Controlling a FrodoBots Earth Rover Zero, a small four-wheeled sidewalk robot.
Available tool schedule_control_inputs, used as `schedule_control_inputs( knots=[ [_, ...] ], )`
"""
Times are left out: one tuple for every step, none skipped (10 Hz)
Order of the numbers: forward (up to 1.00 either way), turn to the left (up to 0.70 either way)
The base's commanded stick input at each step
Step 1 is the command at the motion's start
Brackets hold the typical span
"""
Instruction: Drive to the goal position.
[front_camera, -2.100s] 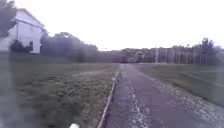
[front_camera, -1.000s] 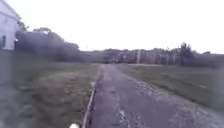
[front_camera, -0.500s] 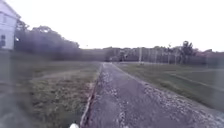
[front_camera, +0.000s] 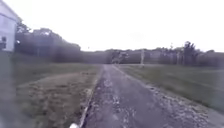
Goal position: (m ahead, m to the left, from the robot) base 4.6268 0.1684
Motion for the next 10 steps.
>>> schedule_control_inputs(
  knots=[
    [0.70, 0.00],
    [0.70, 0.00],
    [0.70, 0.00],
    [0.70, 0.00],
    [0.70, 0.00],
    [0.70, 0.00],
    [0.70, 0.00],
    [0.70, 0.00],
    [0.70, 0.00],
    [0.70, 0.00]
  ],
)
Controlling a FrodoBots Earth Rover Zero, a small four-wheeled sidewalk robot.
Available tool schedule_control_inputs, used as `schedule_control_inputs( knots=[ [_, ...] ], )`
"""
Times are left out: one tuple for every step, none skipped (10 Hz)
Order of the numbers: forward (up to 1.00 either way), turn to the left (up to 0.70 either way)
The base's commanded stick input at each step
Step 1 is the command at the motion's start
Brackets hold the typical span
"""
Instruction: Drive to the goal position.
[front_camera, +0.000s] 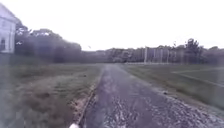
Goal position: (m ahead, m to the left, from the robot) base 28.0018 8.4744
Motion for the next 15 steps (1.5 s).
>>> schedule_control_inputs(
  knots=[
    [0.70, 0.00],
    [0.70, 0.00],
    [0.70, 0.00],
    [0.70, 0.00],
    [0.70, 0.00],
    [0.70, 0.00],
    [0.70, 0.00],
    [0.70, 0.00],
    [0.70, 0.00],
    [0.70, 0.00],
    [0.70, 0.00],
    [0.70, 0.00],
    [0.70, 0.00],
    [0.70, 0.00],
    [0.70, 0.00]
  ],
)
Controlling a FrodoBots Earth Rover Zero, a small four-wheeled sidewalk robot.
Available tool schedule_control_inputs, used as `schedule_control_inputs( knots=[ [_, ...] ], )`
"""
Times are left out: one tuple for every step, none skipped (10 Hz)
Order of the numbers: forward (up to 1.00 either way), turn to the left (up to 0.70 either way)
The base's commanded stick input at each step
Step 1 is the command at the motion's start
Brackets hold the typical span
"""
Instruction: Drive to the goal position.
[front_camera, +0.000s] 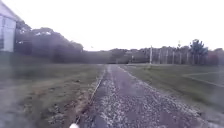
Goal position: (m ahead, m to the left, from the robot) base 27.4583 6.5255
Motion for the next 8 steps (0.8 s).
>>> schedule_control_inputs(
  knots=[
    [0.70, 0.00],
    [0.70, 0.00],
    [0.70, 0.00],
    [0.70, 0.00],
    [0.70, 0.00],
    [0.70, 0.00],
    [0.70, 0.00],
    [0.70, 0.00]
  ],
)
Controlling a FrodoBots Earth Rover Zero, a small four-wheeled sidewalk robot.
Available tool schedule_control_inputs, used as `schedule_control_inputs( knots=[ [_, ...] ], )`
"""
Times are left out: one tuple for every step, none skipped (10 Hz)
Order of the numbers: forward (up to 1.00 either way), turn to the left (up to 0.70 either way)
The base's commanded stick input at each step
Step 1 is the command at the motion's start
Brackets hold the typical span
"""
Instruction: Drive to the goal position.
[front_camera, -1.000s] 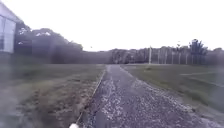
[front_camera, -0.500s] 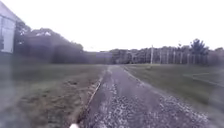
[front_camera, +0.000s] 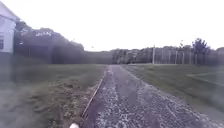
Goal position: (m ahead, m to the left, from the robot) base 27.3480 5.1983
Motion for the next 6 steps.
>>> schedule_control_inputs(
  knots=[
    [0.70, 0.00],
    [0.70, 0.00],
    [0.70, -0.01],
    [0.70, -0.09],
    [0.70, -0.29],
    [0.70, -0.15]
  ],
)
